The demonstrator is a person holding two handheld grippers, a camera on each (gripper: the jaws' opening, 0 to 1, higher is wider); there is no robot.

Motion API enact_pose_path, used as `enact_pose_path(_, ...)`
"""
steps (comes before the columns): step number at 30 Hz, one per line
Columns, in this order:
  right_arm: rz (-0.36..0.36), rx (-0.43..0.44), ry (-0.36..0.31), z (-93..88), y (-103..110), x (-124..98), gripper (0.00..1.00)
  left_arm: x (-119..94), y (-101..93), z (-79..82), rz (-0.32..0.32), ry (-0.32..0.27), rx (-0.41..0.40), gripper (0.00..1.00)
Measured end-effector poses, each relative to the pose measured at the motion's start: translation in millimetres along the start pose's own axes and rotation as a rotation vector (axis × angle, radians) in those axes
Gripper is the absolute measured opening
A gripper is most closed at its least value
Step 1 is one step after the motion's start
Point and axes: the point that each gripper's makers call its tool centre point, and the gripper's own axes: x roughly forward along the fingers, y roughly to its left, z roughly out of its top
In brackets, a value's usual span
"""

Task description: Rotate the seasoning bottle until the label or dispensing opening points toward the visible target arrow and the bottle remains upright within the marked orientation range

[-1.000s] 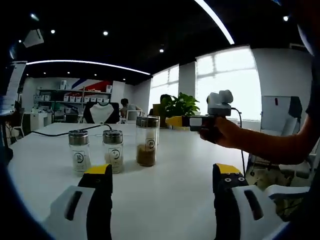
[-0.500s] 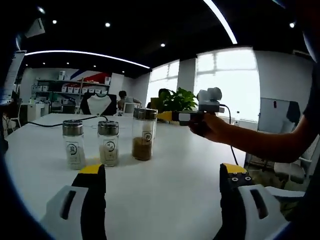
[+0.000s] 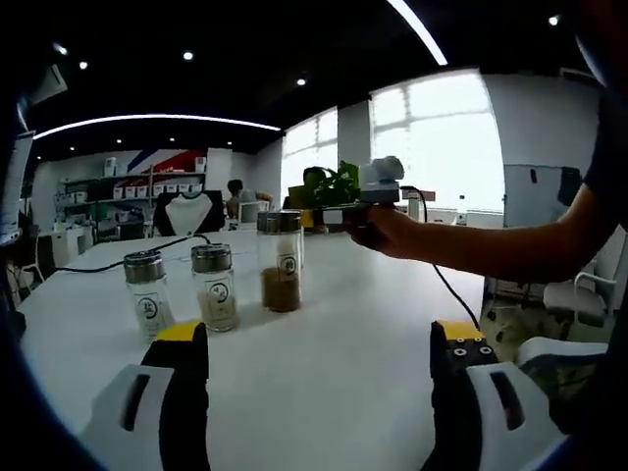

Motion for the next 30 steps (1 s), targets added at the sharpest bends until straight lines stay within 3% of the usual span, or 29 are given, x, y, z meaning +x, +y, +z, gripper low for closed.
enact_pose_path(8,-0.046,-0.009,-0.001,-1.0,-14.4,14.1,0.51,0.0,4.2,-1.5,0.008,0.002,-0.032,0.99)
enact_pose_path(18,-0.073,-0.065,0.026,-2.7,-21.3,34.7,0.47,-1.5,5.3,-3.4,0.002,0.018,-0.035,0.99)
enact_pose_path(22,-0.076,-0.066,0.025,-3.4,-22.5,37.8,0.46,-5.6,5.2,3.7,0.003,-0.028,-0.024,0.9)
enact_pose_path(30,-0.075,-0.077,0.029,-4.6,-27.1,43.3,0.4,-3.9,4.8,-0.2,-0.006,-0.009,-0.037,0.97)
